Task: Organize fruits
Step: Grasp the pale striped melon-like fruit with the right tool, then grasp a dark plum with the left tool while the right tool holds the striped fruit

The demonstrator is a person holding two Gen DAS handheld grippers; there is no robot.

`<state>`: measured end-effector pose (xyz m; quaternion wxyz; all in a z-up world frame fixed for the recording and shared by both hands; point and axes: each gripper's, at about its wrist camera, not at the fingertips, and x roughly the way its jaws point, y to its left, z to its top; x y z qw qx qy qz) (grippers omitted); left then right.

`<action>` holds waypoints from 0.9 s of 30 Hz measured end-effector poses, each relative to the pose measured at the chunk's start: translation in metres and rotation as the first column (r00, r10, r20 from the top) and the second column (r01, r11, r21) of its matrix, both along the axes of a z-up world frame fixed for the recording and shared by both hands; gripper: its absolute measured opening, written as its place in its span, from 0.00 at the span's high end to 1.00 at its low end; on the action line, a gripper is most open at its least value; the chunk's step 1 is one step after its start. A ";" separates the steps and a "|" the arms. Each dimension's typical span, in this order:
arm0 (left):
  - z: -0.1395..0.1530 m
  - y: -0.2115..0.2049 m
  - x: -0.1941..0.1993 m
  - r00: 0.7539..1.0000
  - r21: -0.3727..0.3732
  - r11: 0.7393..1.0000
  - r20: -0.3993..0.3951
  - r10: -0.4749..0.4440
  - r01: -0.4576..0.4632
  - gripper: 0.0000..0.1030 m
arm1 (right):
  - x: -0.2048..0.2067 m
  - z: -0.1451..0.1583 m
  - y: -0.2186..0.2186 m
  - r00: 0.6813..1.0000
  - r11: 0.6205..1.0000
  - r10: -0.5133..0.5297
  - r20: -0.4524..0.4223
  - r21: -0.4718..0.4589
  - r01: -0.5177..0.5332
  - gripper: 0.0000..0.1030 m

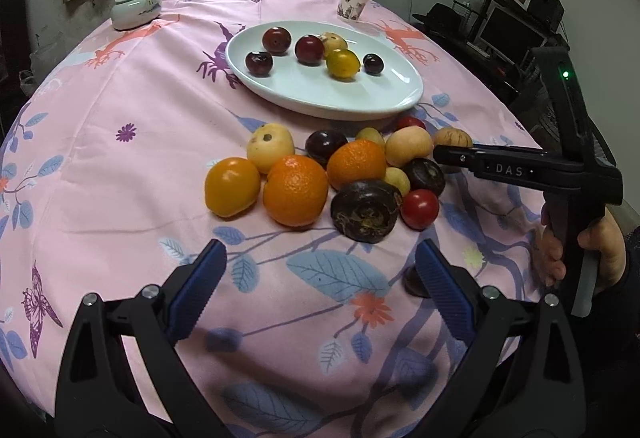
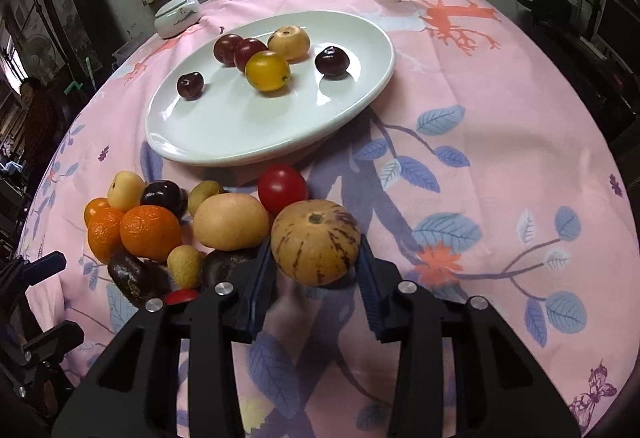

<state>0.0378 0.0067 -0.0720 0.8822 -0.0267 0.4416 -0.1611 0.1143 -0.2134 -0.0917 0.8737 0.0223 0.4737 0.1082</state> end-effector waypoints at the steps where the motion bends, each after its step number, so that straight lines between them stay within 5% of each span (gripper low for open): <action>1: -0.001 -0.002 -0.001 1.000 -0.008 1.000 -0.007 -0.015 0.015 0.06 | -0.005 0.004 -0.002 1.000 1.000 -0.008 0.016 -0.014 0.008 0.61; 14: -0.026 -0.074 -0.011 0.977 0.059 0.976 -0.065 -0.205 0.209 0.09 | -0.042 0.015 -0.017 0.999 1.000 -0.019 0.030 0.008 0.019 0.61; 22: -0.033 -0.082 -0.009 0.975 0.043 0.975 -0.065 -0.214 0.217 0.52 | -0.059 0.022 -0.020 0.999 1.000 -0.012 0.049 0.029 0.011 0.61; 27: -0.032 -0.075 -0.013 0.979 0.015 0.981 -0.069 -0.191 0.192 0.69 | -0.066 0.027 -0.015 0.998 0.999 0.003 0.061 0.039 -0.006 0.61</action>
